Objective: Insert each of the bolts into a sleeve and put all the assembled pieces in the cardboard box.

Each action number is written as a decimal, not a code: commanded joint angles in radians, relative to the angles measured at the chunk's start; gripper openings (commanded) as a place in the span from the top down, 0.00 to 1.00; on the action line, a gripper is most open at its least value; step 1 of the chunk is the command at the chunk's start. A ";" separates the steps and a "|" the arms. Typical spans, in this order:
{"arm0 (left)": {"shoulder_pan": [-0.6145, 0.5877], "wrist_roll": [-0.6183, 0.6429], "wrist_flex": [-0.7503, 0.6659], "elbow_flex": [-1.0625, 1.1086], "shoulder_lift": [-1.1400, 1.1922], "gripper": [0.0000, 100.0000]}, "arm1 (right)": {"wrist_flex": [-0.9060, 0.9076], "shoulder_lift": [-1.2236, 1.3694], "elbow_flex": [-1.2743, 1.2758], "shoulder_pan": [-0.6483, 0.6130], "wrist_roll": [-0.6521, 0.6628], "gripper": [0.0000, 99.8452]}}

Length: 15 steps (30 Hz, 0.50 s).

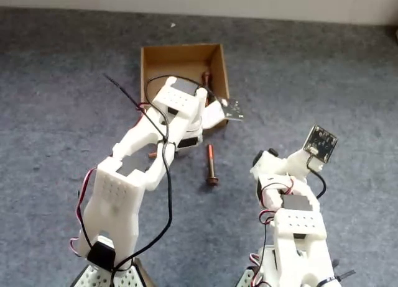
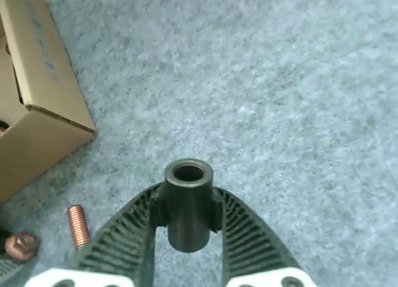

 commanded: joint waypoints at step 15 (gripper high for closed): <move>-0.001 0.267 -0.267 0.716 -0.937 0.99 | -0.022 -0.041 0.027 -0.113 0.175 1.00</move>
